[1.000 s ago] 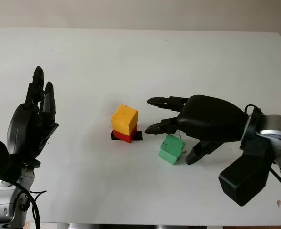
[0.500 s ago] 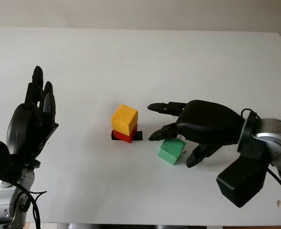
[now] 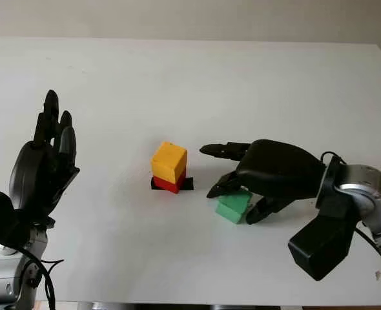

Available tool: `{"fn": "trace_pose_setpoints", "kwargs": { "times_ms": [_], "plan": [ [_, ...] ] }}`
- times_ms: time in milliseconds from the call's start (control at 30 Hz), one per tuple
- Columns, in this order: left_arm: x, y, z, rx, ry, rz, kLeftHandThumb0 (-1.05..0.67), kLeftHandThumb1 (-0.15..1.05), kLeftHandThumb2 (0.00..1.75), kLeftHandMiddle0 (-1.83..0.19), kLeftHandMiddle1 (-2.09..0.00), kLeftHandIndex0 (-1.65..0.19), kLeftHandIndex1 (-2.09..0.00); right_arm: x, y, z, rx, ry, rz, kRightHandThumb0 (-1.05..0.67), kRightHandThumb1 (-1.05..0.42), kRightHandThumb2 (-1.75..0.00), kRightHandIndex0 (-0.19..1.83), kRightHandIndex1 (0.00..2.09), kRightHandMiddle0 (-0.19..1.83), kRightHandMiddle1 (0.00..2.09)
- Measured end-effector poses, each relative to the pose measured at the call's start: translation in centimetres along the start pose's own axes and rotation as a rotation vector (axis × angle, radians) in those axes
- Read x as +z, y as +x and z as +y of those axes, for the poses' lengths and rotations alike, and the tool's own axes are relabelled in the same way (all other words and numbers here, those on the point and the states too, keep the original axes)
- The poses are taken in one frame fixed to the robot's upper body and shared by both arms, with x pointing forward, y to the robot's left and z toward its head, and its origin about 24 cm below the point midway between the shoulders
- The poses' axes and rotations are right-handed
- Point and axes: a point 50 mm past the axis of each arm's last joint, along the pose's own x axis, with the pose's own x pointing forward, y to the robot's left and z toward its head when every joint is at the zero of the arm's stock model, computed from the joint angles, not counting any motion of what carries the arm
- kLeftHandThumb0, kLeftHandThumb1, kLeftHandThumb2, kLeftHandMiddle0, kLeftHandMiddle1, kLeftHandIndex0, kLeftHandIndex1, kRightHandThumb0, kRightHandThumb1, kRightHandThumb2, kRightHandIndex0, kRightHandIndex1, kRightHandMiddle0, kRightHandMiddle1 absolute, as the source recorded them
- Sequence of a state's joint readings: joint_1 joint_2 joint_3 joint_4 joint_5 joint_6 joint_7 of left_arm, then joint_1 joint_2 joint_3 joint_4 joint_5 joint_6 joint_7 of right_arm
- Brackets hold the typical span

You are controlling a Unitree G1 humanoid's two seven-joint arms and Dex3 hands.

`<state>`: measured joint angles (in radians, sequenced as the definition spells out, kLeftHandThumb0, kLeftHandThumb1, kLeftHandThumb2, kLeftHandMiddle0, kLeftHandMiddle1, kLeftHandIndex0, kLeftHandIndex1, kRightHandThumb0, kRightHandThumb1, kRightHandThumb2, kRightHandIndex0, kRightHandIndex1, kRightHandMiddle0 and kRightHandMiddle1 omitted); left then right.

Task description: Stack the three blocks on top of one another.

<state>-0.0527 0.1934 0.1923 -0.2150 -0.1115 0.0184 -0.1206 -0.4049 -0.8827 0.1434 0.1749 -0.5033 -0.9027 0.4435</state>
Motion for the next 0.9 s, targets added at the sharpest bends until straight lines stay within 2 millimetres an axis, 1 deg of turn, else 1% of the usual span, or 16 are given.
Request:
{"fn": "trace_pose_setpoints", "kwargs": {
  "times_ms": [100,167,233,300,400,467,667,767,900],
  "plan": [
    [0.0,0.0,0.0,-0.003,0.007,0.001,-0.68,1.05,0.61,0.18,-0.05,0.19,0.00,0.0,0.0,0.0,-0.020,0.004,-0.004,-0.46,-0.80,-0.05,0.25,0.06,0.74,0.78],
    [0.0,0.0,-0.1,-0.006,0.011,0.001,-0.69,1.05,0.61,0.17,-0.05,0.19,0.00,-0.2,0.0,0.1,-0.029,0.016,-0.001,-0.44,-0.79,-0.05,0.25,0.06,0.70,0.88],
    [0.0,0.0,-0.2,-0.007,0.020,0.005,-0.70,1.05,0.61,0.17,-0.05,0.19,0.00,-0.2,0.0,0.0,-0.052,0.046,-0.004,-0.41,-0.79,-0.05,0.26,0.06,0.68,0.93],
    [-0.1,0.0,-0.3,-0.009,0.027,0.016,-0.71,1.05,0.60,0.17,-0.05,0.19,-0.01,-0.5,0.0,-0.3,-0.081,0.135,0.018,-0.42,-0.83,-0.06,0.25,0.05,0.58,1.05],
    [-0.2,0.0,-0.3,-0.010,0.025,0.028,-0.72,1.05,0.59,0.18,-0.05,0.19,0.00,-1.0,0.0,-0.6,-0.078,0.262,0.061,-0.41,-0.84,-0.06,0.24,0.05,0.55,1.09],
    [-0.2,0.0,-0.3,-0.014,0.030,0.028,-0.72,1.05,0.59,0.19,-0.05,0.19,0.00,-1.0,0.0,-0.7,-0.065,0.315,0.068,-0.40,-0.85,-0.06,0.25,0.06,0.54,1.10],
    [-0.2,0.0,-0.3,-0.021,0.043,0.030,-0.72,1.05,0.60,0.19,-0.03,0.19,0.00,-1.5,0.1,-1.3,-0.021,0.378,0.109,-0.38,-0.87,-0.06,0.26,0.06,0.51,1.19],
    [-0.2,0.0,-0.3,-0.024,0.041,0.031,-0.72,1.05,0.58,0.19,-0.03,0.19,0.00,-2.0,0.2,-2.4,-0.013,0.385,0.133,-0.38,-0.88,-0.06,0.27,0.06,0.51,1.20],
    [-0.3,0.0,-0.3,-0.025,0.042,0.032,-0.72,1.05,0.59,0.18,-0.04,0.19,0.00,-2.9,0.4,-4.5,-0.028,0.363,0.151,-0.38,-0.89,-0.06,0.29,0.06,0.53,1.15]
  ]
}}
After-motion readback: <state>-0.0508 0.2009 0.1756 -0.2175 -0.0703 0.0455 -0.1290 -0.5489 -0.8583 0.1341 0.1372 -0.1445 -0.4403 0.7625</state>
